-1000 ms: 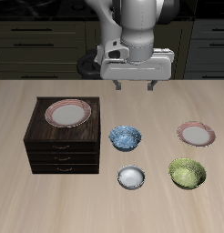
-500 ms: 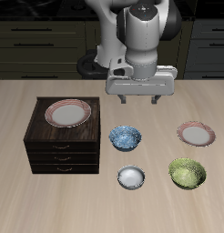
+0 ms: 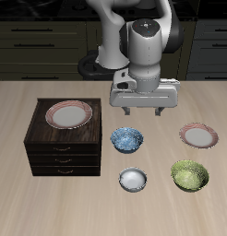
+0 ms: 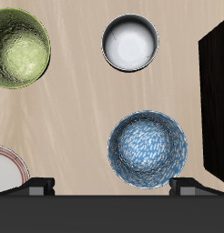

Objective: Stack the blue bowl on the green bowl

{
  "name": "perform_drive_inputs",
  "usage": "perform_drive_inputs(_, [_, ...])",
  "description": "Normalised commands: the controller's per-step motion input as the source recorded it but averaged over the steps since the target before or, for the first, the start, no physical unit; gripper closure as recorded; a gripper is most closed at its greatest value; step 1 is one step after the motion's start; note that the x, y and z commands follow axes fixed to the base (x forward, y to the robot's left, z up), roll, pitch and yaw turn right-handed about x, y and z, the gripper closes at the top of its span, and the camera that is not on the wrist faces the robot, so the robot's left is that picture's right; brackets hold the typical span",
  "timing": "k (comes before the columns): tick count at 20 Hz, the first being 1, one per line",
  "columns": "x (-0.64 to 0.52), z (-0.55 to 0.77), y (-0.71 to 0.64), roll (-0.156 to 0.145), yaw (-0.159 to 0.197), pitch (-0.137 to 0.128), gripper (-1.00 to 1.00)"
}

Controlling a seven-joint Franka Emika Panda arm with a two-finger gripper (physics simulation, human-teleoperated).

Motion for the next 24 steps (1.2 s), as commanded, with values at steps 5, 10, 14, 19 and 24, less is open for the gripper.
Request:
perform_drive_inputs(5, [-0.01, -0.45, 0.03, 0.012, -0.032, 0.037, -1.0])
perform_drive_inputs(10, [-0.01, -0.32, -0.01, -0.004, -0.025, 0.032, -1.0])
perform_drive_inputs(14, [-0.01, -0.51, 0.08, 0.016, -0.031, 0.056, -1.0])
perform_drive_inputs(19, [-0.02, -0.33, 0.06, 0.009, -0.016, 0.048, -1.0])
perform_drive_inputs(24, [-0.02, -0.34, 0.06, 0.016, -0.012, 0.053, -1.0])
